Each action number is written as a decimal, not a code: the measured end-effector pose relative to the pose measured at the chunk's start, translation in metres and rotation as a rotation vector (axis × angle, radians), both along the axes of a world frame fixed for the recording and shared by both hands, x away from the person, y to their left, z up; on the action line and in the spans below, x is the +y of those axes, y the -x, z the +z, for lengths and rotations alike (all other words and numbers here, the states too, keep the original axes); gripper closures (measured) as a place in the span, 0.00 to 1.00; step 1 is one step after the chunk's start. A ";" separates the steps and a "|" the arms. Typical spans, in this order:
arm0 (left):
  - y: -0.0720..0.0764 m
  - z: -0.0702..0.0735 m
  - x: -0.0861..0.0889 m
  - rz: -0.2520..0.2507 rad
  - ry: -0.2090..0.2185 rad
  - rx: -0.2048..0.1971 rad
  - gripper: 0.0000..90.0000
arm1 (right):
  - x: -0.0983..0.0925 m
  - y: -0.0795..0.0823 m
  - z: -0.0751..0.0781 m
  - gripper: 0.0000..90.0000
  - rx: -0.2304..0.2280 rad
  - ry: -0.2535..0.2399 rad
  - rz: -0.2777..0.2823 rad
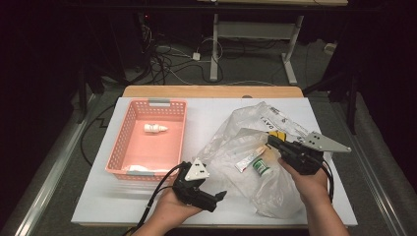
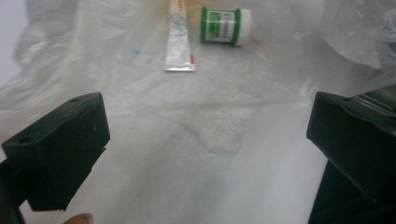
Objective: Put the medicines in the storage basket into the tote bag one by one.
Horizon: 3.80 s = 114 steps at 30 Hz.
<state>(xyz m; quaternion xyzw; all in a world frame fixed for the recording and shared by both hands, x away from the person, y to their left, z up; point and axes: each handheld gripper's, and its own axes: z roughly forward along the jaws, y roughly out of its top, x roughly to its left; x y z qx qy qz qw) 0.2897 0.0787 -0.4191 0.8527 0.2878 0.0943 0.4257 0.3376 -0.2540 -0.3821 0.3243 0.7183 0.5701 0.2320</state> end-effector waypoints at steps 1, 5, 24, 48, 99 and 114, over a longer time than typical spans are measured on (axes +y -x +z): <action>-0.001 0.001 0.003 0.005 0.006 0.002 0.00 | -0.001 0.000 0.000 1.00 0.000 0.001 0.001; -0.003 0.005 0.019 0.048 0.023 0.000 0.00 | -0.001 0.000 0.000 1.00 -0.006 0.004 0.000; -0.022 0.007 0.079 0.231 0.018 0.003 0.00 | -0.003 0.001 0.001 1.00 -0.004 0.000 -0.006; -0.035 0.001 0.138 0.428 -0.011 0.025 0.00 | -0.005 0.001 0.001 1.00 -0.005 -0.005 -0.008; -0.214 -0.033 0.144 0.677 -0.153 0.327 0.00 | -0.005 -0.001 0.001 1.00 -0.005 -0.003 -0.008; -0.227 -0.040 0.139 0.702 -0.169 0.374 0.00 | -0.006 -0.002 -0.002 1.00 0.005 0.001 -0.010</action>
